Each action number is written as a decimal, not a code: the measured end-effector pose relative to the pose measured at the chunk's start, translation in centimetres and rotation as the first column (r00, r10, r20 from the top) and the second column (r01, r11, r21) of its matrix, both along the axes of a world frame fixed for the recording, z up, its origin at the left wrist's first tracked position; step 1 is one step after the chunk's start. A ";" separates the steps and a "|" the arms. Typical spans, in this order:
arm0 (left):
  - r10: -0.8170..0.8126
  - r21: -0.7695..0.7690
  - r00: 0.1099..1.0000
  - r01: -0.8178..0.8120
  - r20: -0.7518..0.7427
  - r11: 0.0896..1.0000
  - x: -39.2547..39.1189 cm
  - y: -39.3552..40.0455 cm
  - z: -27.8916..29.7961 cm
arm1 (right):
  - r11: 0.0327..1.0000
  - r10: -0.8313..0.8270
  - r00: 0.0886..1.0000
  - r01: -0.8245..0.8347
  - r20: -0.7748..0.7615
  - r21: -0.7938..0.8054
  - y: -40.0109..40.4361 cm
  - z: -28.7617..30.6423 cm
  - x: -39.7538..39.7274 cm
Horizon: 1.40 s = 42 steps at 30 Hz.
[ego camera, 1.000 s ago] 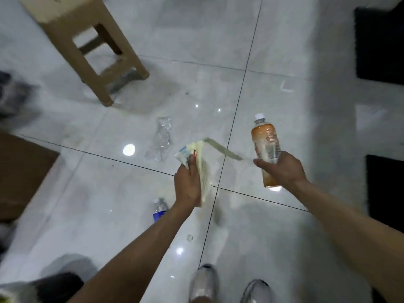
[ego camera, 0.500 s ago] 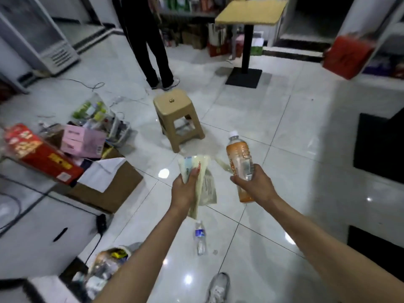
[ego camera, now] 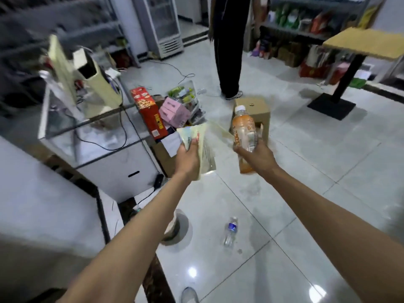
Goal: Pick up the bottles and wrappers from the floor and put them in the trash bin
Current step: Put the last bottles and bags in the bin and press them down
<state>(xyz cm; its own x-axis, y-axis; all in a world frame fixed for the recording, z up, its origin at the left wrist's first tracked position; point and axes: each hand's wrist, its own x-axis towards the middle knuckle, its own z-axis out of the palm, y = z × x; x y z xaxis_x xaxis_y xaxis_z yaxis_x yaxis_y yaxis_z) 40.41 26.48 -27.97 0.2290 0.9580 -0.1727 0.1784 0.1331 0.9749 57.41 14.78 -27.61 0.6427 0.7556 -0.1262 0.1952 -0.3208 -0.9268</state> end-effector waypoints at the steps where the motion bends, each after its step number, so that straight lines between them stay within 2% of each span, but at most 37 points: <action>1: 0.037 -0.022 0.999 -0.037 0.013 0.999 -1.9 0.8 0.1 | 1.000 0.028 1.000 -0.028 -0.008 0.008 1.1 0.1 -1.3; 8: 0.329 -0.036 0.944 -0.329 -0.011 0.944 -18.5 5.4 -1.0 | 0.970 0.237 0.972 -0.237 -0.005 -0.059 11.1 -2.0 -13.9; 14: 0.457 -0.056 0.889 -0.456 0.009 0.888 -30.1 9.6 -4.2 | 0.870 0.480 0.877 -0.472 0.026 -0.145 20.7 -5.4 -26.1; 21: 0.472 -0.143 0.881 -0.472 -0.040 0.870 -36.3 16.9 -11.3 | 0.840 0.514 0.825 -0.428 0.235 -0.334 28.8 -10.4 -33.5; 24: 0.410 -0.231 0.910 -0.414 -0.066 0.881 -36.3 20.0 -16.3 | 0.840 0.478 0.850 -0.368 0.222 -0.399 31.7 -14.5 -33.8; 28: 0.366 -0.318 0.921 -0.389 -0.132 0.865 -35.1 22.9 -25.1 | 0.768 0.504 0.854 -0.376 0.127 -0.519 34.1 -23.2 -33.6; 33: 0.366 -0.411 0.911 -0.413 -0.192 0.813 -33.0 24.5 -41.4 | 0.647 0.575 0.816 -0.411 0.056 -0.642 36.7 -39.7 -33.3; 35: 0.310 -0.456 0.910 -0.407 -0.274 0.791 -32.2 25.6 -48.9 | 0.649 0.572 0.819 -0.417 0.046 -0.637 37.7 -47.0 -33.4; 38: 0.220 -0.352 0.838 -0.428 -0.499 0.832 -31.0 26.9 -57.7 | 0.666 0.519 0.855 -0.398 0.008 -0.631 38.7 -56.3 -33.3; 42: 0.246 -0.278 0.777 -0.472 -0.580 0.837 -29.0 26.8 -65.0 | 0.726 0.398 0.917 -0.331 -0.024 -0.602 38.7 -65.3 -33.1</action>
